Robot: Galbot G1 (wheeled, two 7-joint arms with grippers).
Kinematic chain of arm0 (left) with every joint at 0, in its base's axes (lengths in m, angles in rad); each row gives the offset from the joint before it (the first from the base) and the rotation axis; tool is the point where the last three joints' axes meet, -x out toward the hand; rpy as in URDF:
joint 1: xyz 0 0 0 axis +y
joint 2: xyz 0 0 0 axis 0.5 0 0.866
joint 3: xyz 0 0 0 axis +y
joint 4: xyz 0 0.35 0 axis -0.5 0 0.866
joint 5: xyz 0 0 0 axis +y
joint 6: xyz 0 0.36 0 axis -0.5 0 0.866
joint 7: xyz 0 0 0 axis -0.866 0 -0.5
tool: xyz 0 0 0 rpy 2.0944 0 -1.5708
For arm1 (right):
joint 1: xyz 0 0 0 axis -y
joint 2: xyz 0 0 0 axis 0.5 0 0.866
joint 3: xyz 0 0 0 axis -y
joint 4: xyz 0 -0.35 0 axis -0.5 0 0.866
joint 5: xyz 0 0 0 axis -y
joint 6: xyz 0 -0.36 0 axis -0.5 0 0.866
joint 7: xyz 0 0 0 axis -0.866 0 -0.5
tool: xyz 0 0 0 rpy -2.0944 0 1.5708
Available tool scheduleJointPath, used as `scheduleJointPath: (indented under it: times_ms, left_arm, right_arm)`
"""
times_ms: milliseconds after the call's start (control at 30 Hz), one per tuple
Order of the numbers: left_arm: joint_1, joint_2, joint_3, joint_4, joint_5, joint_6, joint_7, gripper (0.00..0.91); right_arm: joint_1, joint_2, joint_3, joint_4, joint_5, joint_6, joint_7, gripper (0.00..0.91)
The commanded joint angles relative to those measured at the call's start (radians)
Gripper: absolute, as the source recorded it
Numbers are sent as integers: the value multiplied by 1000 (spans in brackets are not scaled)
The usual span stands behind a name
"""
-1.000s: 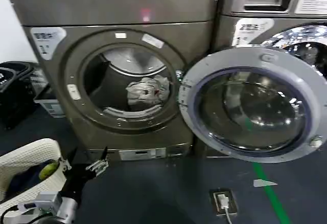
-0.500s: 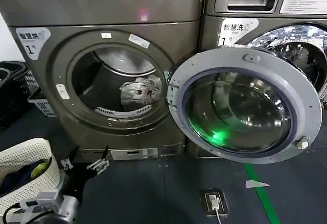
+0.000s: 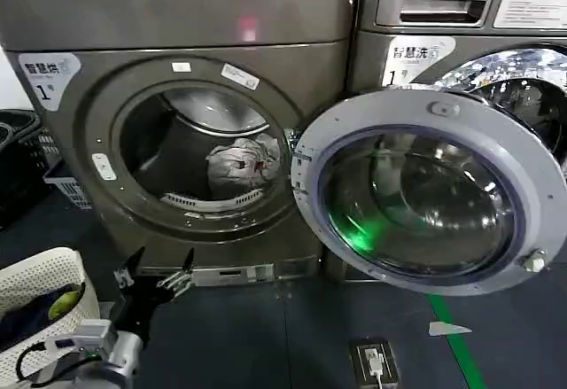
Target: Grasp the clothes from the dryer.
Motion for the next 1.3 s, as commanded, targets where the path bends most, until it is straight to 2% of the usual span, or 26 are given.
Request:
scheduleJointPath:
  times_ms: [33, 1300]
  left_arm:
    - [-4, 0, 2, 2, -1, 3, 0, 907]
    - [-7, -10, -3, 4, 4, 5, 1, 907]
  right_arm:
    - [0, -1, 2, 0, 0, 6, 0, 907]
    - [4, 6, -8, 3, 6, 33, -29, 907]
